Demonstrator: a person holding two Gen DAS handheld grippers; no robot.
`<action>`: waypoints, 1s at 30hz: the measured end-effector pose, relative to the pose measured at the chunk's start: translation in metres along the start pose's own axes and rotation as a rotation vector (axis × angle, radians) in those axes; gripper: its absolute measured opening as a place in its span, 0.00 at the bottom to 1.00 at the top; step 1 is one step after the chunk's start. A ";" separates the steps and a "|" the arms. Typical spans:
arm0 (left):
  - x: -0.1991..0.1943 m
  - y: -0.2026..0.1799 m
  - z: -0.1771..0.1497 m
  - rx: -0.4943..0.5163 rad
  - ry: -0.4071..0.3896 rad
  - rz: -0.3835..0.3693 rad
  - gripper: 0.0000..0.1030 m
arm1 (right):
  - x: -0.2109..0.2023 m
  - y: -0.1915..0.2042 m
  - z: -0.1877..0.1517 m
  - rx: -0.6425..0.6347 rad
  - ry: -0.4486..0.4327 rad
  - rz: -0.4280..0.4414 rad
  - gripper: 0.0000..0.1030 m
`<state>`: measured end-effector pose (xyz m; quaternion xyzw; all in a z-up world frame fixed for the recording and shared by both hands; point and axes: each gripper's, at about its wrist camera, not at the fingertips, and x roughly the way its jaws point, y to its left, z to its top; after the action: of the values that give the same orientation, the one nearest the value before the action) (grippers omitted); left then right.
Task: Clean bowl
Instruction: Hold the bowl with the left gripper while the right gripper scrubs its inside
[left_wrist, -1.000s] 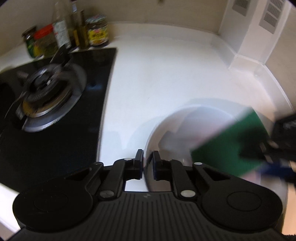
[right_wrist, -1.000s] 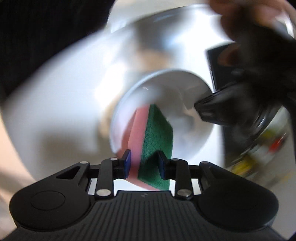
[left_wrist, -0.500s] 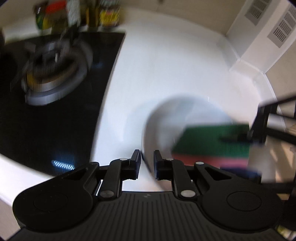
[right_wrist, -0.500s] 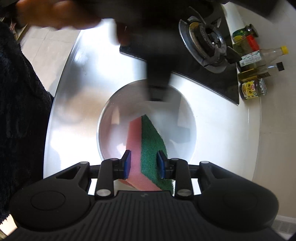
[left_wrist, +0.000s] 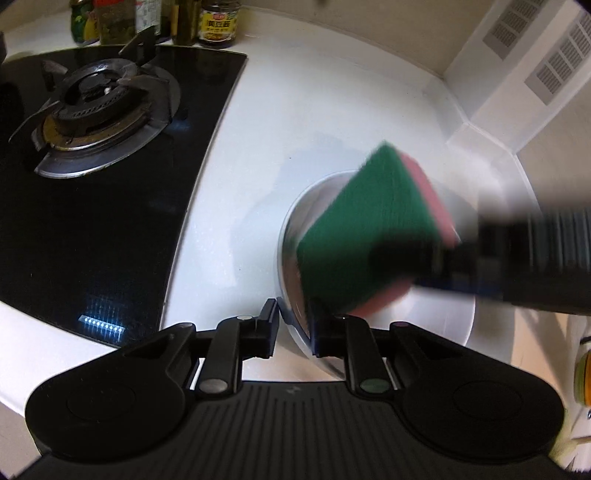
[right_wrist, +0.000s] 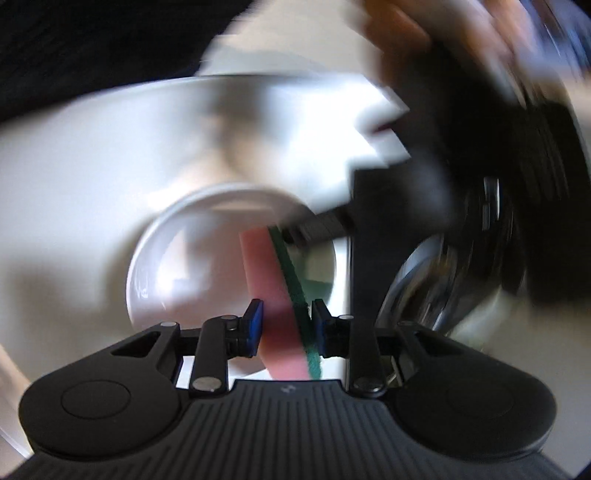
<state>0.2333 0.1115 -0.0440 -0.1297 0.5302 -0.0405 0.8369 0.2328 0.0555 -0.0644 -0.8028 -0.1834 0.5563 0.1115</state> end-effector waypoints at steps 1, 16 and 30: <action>0.001 0.001 0.000 0.004 0.000 -0.001 0.20 | 0.001 0.002 0.000 -0.030 -0.016 -0.014 0.21; 0.003 0.006 0.002 0.039 -0.013 0.010 0.24 | 0.002 0.005 -0.011 0.254 0.139 0.122 0.21; 0.042 -0.025 0.030 0.235 0.010 0.007 0.19 | -0.044 -0.027 -0.061 1.393 0.043 0.491 0.22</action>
<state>0.2803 0.0839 -0.0626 -0.0287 0.5264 -0.1003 0.8438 0.2712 0.0629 0.0055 -0.5747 0.3993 0.5368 0.4713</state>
